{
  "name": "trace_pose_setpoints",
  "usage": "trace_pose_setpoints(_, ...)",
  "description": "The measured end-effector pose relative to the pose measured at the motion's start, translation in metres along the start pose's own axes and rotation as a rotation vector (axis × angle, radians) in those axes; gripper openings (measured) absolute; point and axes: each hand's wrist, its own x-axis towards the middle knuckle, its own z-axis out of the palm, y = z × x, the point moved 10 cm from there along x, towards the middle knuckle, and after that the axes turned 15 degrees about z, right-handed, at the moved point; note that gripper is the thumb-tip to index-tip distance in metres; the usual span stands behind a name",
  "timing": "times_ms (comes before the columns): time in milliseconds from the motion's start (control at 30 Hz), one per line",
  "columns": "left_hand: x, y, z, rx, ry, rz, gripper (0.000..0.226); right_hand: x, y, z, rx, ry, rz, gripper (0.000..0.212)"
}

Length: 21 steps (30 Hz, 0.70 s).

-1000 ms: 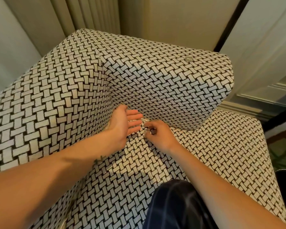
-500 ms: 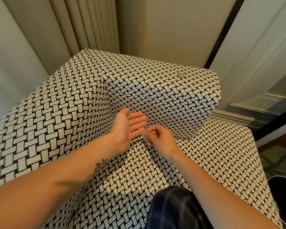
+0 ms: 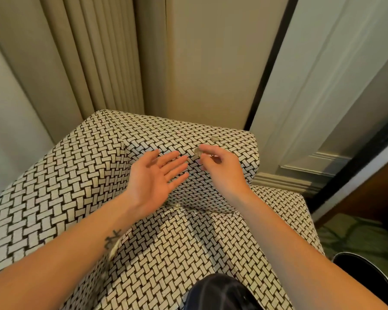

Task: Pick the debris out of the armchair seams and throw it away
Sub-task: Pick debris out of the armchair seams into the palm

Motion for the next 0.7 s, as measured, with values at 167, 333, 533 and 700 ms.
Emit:
trace_pose_setpoints(167, -0.004, -0.007, 0.006, -0.113, -0.03, -0.07, 0.059, 0.015, -0.011, 0.002, -0.038, -0.001, 0.052, 0.038)
trace_pose_setpoints(333, -0.001, -0.011, 0.0, -0.13, -0.033, -0.093, 0.06, 0.029, -0.01, 0.005, -0.109, -0.007, 0.106, 0.049)
trace_pose_setpoints(533, 0.001, -0.012, -0.003, -0.161, -0.037, -0.093, 0.063, 0.026, -0.004, 0.012, -0.186, -0.076, 0.074, 0.05)
trace_pose_setpoints(700, -0.001, -0.014, -0.003, -0.146, -0.034, -0.092, 0.063, 0.018, -0.006, 0.007, -0.181, -0.044, 0.023, 0.046)
